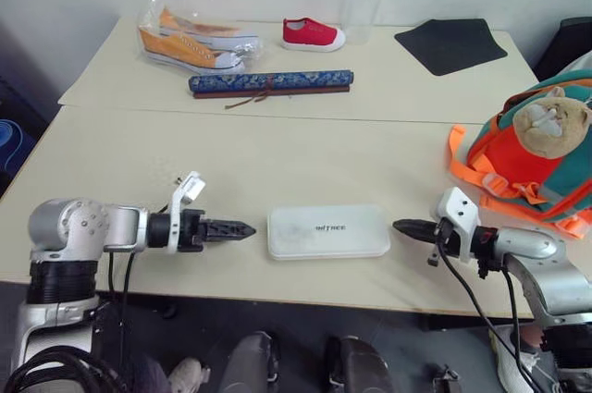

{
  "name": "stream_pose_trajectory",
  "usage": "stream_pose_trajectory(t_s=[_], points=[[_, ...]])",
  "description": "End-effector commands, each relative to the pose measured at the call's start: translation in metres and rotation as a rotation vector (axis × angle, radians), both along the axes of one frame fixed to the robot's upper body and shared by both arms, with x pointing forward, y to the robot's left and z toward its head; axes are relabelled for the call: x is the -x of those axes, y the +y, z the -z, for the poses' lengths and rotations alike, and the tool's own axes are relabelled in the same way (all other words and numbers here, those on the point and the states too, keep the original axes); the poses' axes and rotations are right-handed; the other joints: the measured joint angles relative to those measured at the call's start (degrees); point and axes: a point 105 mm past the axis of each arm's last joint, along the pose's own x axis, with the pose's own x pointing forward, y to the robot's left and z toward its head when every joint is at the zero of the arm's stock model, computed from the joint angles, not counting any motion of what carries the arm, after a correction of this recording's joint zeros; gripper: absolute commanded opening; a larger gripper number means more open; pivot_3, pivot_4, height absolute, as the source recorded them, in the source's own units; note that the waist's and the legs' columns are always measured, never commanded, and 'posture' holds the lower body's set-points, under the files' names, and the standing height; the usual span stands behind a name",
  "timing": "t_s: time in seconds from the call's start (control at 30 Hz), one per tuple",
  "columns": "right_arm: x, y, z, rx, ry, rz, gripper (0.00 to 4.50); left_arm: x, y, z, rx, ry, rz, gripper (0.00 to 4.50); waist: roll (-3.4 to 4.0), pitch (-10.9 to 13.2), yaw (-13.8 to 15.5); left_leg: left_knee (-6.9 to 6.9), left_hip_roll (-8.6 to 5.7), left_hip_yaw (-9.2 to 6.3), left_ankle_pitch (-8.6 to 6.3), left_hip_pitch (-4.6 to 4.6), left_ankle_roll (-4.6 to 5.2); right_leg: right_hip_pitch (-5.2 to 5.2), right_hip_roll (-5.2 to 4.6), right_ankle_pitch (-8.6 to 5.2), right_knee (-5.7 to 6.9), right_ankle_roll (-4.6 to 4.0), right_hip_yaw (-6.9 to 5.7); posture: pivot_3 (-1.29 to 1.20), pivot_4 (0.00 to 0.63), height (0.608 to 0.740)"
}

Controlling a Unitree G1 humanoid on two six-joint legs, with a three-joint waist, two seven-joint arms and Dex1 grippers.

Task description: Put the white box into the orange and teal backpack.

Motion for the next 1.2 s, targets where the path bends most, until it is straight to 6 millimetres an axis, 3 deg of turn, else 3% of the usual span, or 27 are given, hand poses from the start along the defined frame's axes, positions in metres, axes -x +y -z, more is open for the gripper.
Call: stream_pose_trajectory(t_s=[0.03,0.17,0.33,0.53,0.63,0.77,0.93,1.0,1.07,1.2], points=[[-0.003,0.006,-0.006,0.005,-0.032,-0.037,0.0,-0.006,-0.017,0.013,0.039,0.102,0.013,4.49,0.0,0.0,0.1,0.01,0.0,0.0,0.03,-0.01,0.03,0.0,-0.01,0.0,0.0,0.0,0.0,0.0,0.15,0.74],[-0.006,0.013,-0.003,-0.01,-0.028,-0.047,0.0,-0.008,-0.038,0.01,0.114,0.141,0.055,4.49,-0.01,0.0,0.0,0.07,0.0,-0.01,0.02,0.02,0.02,0.06,-0.02,0.01,0.0,0.01,0.0,0.0,0.15,0.74],[-0.009,0.025,-0.004,-0.037,-0.039,-0.062,0.0,-0.007,-0.063,-0.012,0.231,0.134,0.141,4.49,-0.03,0.0,-0.1,0.09,0.0,-0.02,0.04,-0.02,0.05,0.04,-0.02,0.01,0.01,0.02,0.0,0.0,0.15,0.74],[-0.008,0.033,-0.004,-0.057,-0.038,-0.077,0.0,-0.001,-0.067,-0.011,0.228,0.174,0.158,4.49,-0.04,0.0,-0.6,0.1,0.01,-0.03,0.08,0.0,0.01,0.01,0.02,0.01,0.07,0.01,0.01,0.0,0.15,0.74],[-0.006,0.035,-0.003,-0.062,-0.034,-0.076,0.0,-0.002,-0.069,-0.01,0.236,0.179,0.143,3.97,-0.04,0.0,-0.6,0.1,0.01,-0.03,0.09,0.0,0.0,0.01,0.03,0.01,0.07,0.01,0.02,0.0,0.15,0.74],[-0.001,0.031,-0.001,-0.068,-0.019,-0.049,0.0,-0.004,-0.071,-0.011,0.25,0.165,0.117,2.83,-0.04,0.0,-0.3,0.13,0.01,-0.03,0.09,-0.01,0.01,0.02,0.03,0.01,0.07,0.01,0.02,0.0,0.15,0.74],[0.012,0.01,-0.013,-0.212,-0.002,0.043,0.0,0.005,-0.071,-0.028,0.291,0.024,0.148,1.3,-0.05,0.0,-0.2,0.16,0.01,-0.03,0.09,-0.03,0.01,0.02,0.04,0.01,0.05,0.01,0.02,0.0,0.15,0.74],[0.022,-0.005,-0.018,-0.272,0.01,0.095,0.36,0.005,-0.069,-0.035,0.275,-0.097,0.129,1.2,-0.05,0.0,0.0,0.15,0.01,-0.03,0.08,-0.07,0.0,0.02,0.04,0.01,0.0,0.01,0.03,0.0,0.15,0.74],[0.035,-0.021,-0.021,-0.298,-0.001,0.156,0.94,0.002,-0.066,-0.055,0.368,-0.305,0.097,1.2,-0.04,0.0,0.0,0.14,0.01,-0.02,0.07,-0.08,-0.02,0.03,0.05,0.01,-0.04,0.01,0.02,0.0,0.15,0.74],[0.059,-0.082,-0.026,-0.269,-0.156,0.455,2.3,0.009,-0.055,-0.08,0.414,-0.653,0.178,1.2,-0.04,0.0,0.2,0.0,0.01,0.06,-0.1,-0.06,-0.33,0.01,0.09,0.01,-0.11,0.0,0.04,0.0,0.15,0.74]])
